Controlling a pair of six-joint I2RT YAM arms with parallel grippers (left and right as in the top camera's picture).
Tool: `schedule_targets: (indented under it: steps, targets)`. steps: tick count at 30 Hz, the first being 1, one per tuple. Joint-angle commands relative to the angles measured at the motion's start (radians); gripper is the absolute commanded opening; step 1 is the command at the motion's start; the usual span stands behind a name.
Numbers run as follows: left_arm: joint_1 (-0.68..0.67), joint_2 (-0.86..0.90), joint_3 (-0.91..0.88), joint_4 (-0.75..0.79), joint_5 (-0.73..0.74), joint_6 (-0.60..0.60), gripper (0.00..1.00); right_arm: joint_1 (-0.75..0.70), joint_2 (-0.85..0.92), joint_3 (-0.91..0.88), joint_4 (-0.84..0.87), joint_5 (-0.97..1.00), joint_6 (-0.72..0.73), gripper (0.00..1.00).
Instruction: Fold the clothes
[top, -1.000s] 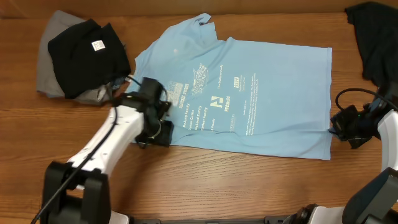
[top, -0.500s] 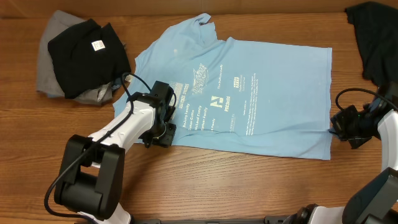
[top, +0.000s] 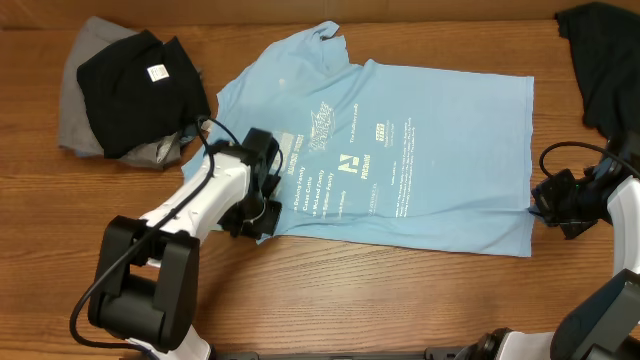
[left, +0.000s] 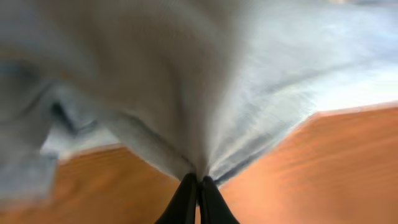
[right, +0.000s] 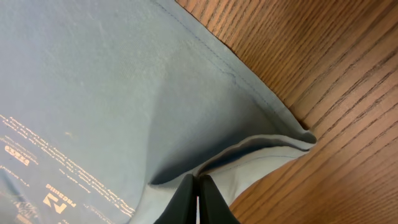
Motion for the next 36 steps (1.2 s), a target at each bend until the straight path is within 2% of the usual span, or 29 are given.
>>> schedule_targets:
  steps: [1, 5, 7, 15, 16, 17, 18, 19, 25, 27, 31, 36]
  targets:
    - [-0.004, -0.014, 0.160, -0.085, 0.088, -0.016, 0.04, -0.002, -0.021, 0.019, -0.007, 0.022, -0.018, 0.04]
    - [-0.014, -0.020, 0.270, -0.188, 0.076, -0.012, 0.04, -0.002, -0.021, 0.019, -0.042, 0.061, -0.030, 0.04]
    - [-0.016, -0.020, 0.298, -0.183, 0.050, -0.011, 0.04, -0.002, -0.021, 0.019, -0.040, 0.063, -0.030, 0.04]
    - [-0.016, -0.019, 0.304, 0.027, 0.013, 0.013, 0.04, -0.002, -0.021, 0.019, -0.033, 0.063, -0.029, 0.04]
    - [-0.016, -0.019, 0.304, 0.061, 0.012, 0.015, 0.06, -0.002, -0.021, 0.019, -0.032, 0.063, -0.029, 0.04]
    - [-0.016, -0.019, 0.304, 0.087, 0.013, 0.015, 0.16, -0.002, -0.021, 0.019, -0.032, 0.063, -0.029, 0.04]
    - [-0.016, -0.019, 0.304, 0.097, 0.011, 0.015, 0.47, -0.002, -0.021, 0.019, -0.033, 0.063, -0.029, 0.04]
    - [-0.014, -0.019, 0.304, 0.087, 0.003, 0.016, 0.50, -0.002, -0.021, 0.019, -0.033, 0.063, -0.029, 0.04]
    - [-0.013, -0.019, 0.287, -0.064, -0.193, 0.016, 0.60, -0.002, -0.021, 0.019, -0.036, 0.063, -0.029, 0.04]
    - [-0.011, -0.019, 0.257, -0.087, -0.201, 0.026, 0.60, -0.002, -0.021, 0.019, -0.036, 0.063, -0.030, 0.04]
    - [-0.011, -0.019, 0.153, -0.080, -0.195, 0.026, 0.61, -0.002, -0.021, 0.019, -0.040, 0.063, -0.030, 0.04]
    - [-0.008, -0.019, 0.035, 0.024, -0.208, 0.003, 0.60, -0.002, -0.021, 0.019, -0.040, 0.063, -0.030, 0.04]
